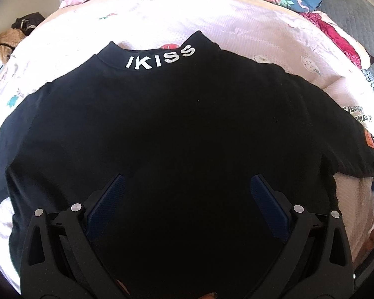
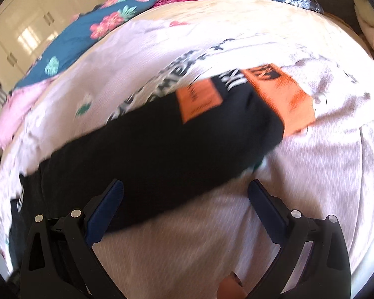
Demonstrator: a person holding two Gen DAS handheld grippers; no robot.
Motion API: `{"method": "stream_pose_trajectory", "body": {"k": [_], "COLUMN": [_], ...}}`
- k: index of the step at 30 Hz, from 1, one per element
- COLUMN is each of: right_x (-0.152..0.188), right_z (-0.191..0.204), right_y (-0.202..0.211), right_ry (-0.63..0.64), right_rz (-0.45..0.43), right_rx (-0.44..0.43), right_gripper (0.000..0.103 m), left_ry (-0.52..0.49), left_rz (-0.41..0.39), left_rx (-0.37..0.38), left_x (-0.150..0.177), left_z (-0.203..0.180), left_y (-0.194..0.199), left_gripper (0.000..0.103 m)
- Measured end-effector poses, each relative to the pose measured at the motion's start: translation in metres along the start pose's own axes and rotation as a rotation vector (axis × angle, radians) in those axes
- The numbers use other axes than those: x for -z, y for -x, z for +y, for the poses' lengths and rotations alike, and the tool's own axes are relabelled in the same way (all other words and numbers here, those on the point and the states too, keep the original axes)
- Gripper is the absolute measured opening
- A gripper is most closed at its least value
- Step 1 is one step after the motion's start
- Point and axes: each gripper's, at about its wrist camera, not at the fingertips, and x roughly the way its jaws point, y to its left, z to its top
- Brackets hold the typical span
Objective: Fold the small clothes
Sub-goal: 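Grasp the orange cuff of the sleeve nearest the right tool, then lift the sleeve and carry it across the shirt body toward the left tool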
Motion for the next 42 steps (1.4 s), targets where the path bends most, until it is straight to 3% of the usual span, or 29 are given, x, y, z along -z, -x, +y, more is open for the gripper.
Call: {"method": "stream_pose_trajectory", "body": {"k": [4, 6, 7, 9, 11, 18, 24, 28, 34, 42], "right_x": [-0.018, -0.024, -0.027, -0.03, -0.033, -0.033, -0.035, -0.021, 0.009, 0.062], "right_z": [-0.02, -0.03, -0.035, -0.042, -0.045, -0.015, 0.035, 0.074, 0.133, 0.209], "right_y": [-0.007, -0.007, -0.006, -0.006, 0.0, 0.046, 0.071, 0.086, 0.101, 0.096], "right_ry": [-0.086, -0.134, -0.154, -0.188, -0.203, -0.078, 0.066, 0.166, 0.314, 0.503], "right_rz": [-0.035, -0.06, -0.071, -0.081, -0.107, -0.224, -0.265, -0.291, -0.289, -0.238], "right_rx": [-0.007, -0.006, -0.009, -0.041, -0.096, -0.244, -0.308, -0.332, -0.416, -0.476], "right_gripper": [0.097, 0.072, 0.065, 0.038, 0.017, 0.01, 0.008, 0.008, 0.008, 0.008], "left_ry": [0.022, 0.028, 0.03, 0.04, 0.05, 0.088, 0.13, 0.172, 0.211, 0.262], "left_rz": [-0.01, -0.025, -0.031, -0.045, -0.059, -0.104, -0.119, -0.133, -0.157, -0.164], "left_rx": [0.014, 0.021, 0.023, 0.024, 0.032, 0.043, 0.074, 0.14, 0.186, 0.319], "left_x": [-0.003, -0.007, -0.009, -0.014, -0.019, -0.023, -0.031, -0.034, -0.032, -0.032], "left_z": [0.003, 0.006, 0.007, 0.011, 0.016, 0.036, 0.05, 0.061, 0.078, 0.108], "left_y": [0.0, 0.004, 0.006, 0.011, 0.017, 0.04, 0.057, 0.066, 0.077, 0.081], "left_gripper": [0.094, 0.094, 0.094, 0.094, 0.094, 0.094, 0.094, 0.094, 0.094, 0.094]}}
